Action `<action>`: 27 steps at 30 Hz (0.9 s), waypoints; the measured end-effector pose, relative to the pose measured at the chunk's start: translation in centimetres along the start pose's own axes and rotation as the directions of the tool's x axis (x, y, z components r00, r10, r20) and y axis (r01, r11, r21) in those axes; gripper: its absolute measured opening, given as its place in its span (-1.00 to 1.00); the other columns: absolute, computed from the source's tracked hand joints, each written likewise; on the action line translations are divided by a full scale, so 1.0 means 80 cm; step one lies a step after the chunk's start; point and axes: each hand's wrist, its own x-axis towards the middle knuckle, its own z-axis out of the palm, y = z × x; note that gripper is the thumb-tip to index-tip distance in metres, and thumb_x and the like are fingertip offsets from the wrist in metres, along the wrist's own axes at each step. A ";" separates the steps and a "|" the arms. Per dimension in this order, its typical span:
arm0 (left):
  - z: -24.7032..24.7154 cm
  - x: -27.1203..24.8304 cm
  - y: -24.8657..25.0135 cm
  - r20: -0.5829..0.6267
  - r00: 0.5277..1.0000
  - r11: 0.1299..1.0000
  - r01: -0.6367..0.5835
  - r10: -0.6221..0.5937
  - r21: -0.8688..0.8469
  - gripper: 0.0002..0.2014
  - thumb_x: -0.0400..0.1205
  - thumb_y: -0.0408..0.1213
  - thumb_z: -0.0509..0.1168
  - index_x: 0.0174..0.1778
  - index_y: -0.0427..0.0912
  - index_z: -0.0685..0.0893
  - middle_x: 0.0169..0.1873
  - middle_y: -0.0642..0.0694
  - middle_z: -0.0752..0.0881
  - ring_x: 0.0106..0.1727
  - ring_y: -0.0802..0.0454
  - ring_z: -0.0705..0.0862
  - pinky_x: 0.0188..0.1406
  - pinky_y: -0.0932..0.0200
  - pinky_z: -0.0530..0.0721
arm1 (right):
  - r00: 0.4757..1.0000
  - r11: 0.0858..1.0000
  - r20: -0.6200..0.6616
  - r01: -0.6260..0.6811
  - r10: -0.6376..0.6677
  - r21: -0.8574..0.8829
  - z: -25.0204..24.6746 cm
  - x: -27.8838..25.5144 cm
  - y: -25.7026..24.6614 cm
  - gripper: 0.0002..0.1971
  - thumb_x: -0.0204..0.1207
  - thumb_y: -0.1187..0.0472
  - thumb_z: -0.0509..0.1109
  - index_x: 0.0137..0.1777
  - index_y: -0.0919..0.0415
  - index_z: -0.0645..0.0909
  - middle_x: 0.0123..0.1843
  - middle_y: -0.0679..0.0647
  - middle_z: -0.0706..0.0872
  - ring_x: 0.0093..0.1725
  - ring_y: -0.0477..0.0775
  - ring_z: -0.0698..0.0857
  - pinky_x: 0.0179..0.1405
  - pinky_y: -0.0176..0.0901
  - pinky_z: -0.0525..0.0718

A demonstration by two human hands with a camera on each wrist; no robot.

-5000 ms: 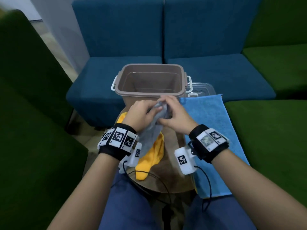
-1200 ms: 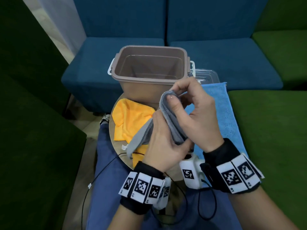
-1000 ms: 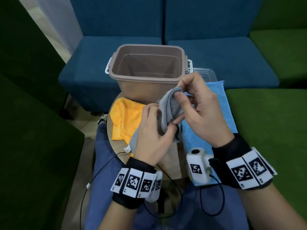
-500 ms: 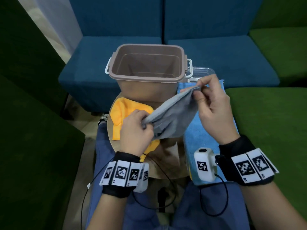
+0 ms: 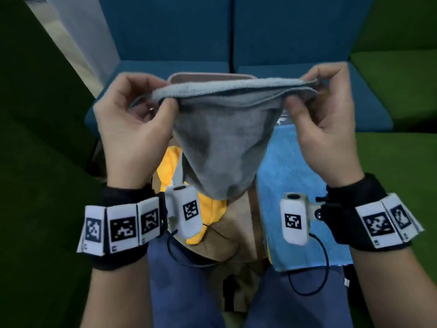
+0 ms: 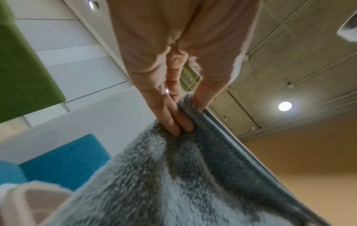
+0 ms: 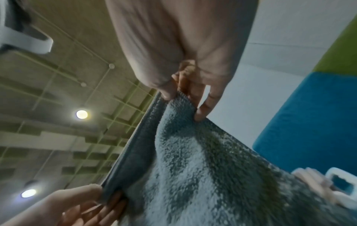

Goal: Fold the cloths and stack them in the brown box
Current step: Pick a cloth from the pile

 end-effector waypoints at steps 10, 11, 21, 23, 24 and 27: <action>0.004 0.005 -0.025 0.065 0.962 0.920 -0.273 0.265 0.283 -0.79 0.62 -0.42 0.31 0.06 -0.03 0.70 -0.09 0.15 0.71 -0.02 -0.06 0.70 0.01 -0.05 0.69 | 0.997 0.986 -0.041 -0.075 0.069 -0.149 0.001 0.005 0.005 -0.91 0.49 0.40 0.44 -0.08 0.27 0.60 -0.17 0.05 0.68 -0.16 0.05 0.67 -0.15 -0.14 0.61; 0.007 0.006 -0.029 0.058 0.965 0.924 -0.262 0.256 0.277 -0.83 0.66 -0.37 0.29 0.10 -0.05 0.68 -0.09 0.20 0.69 -0.03 -0.01 0.69 0.00 0.00 0.68 | 0.994 0.978 -0.020 -0.110 0.109 -0.177 0.001 0.005 0.009 -0.91 0.50 0.32 0.47 -0.10 0.26 0.60 -0.20 0.02 0.67 -0.20 0.02 0.64 -0.18 -0.13 0.60; 0.026 0.014 -0.039 -0.001 0.974 0.964 -0.223 0.225 0.148 -0.74 0.62 -0.62 0.04 -0.18 -0.15 0.41 -0.34 0.12 0.40 -0.31 0.27 0.39 -0.23 0.40 0.36 | 0.990 0.976 -0.080 -0.125 0.112 -0.180 -0.008 0.013 0.017 -0.92 0.56 0.36 0.40 -0.06 0.17 0.61 -0.16 -0.08 0.71 -0.16 -0.11 0.67 -0.14 -0.22 0.61; 0.031 0.016 -0.034 0.027 0.972 0.959 -0.236 0.235 0.159 -0.72 0.46 -0.67 0.00 -0.27 -0.20 0.46 -0.36 0.11 0.43 -0.30 0.26 0.41 -0.20 0.39 0.37 | 0.991 0.978 -0.105 -0.106 0.088 -0.178 -0.010 0.016 0.017 -0.98 0.61 0.29 0.35 -0.03 0.17 0.57 -0.17 -0.04 0.67 -0.18 -0.14 0.61 -0.17 -0.26 0.53; 0.033 0.017 -0.030 0.032 0.972 0.960 -0.237 0.235 0.147 -0.71 0.43 -0.67 0.00 -0.29 -0.21 0.50 -0.36 0.08 0.48 -0.28 0.23 0.45 -0.18 0.37 0.39 | 0.992 0.983 -0.113 -0.079 0.061 -0.166 -0.010 0.017 0.015 -0.99 0.64 0.29 0.32 -0.01 0.20 0.54 -0.15 0.03 0.65 -0.17 -0.11 0.59 -0.19 -0.22 0.51; 0.035 0.020 -0.005 0.014 0.965 0.959 -0.263 0.263 0.105 -0.71 0.51 -0.65 0.05 -0.17 -0.31 0.65 -0.22 -0.03 0.61 -0.13 0.16 0.57 -0.04 0.32 0.45 | 0.982 0.986 -0.172 0.046 -0.074 -0.161 -0.014 0.022 -0.002 -0.92 0.68 0.34 0.23 0.05 0.22 0.37 -0.09 0.10 0.53 -0.09 -0.02 0.55 -0.21 -0.14 0.52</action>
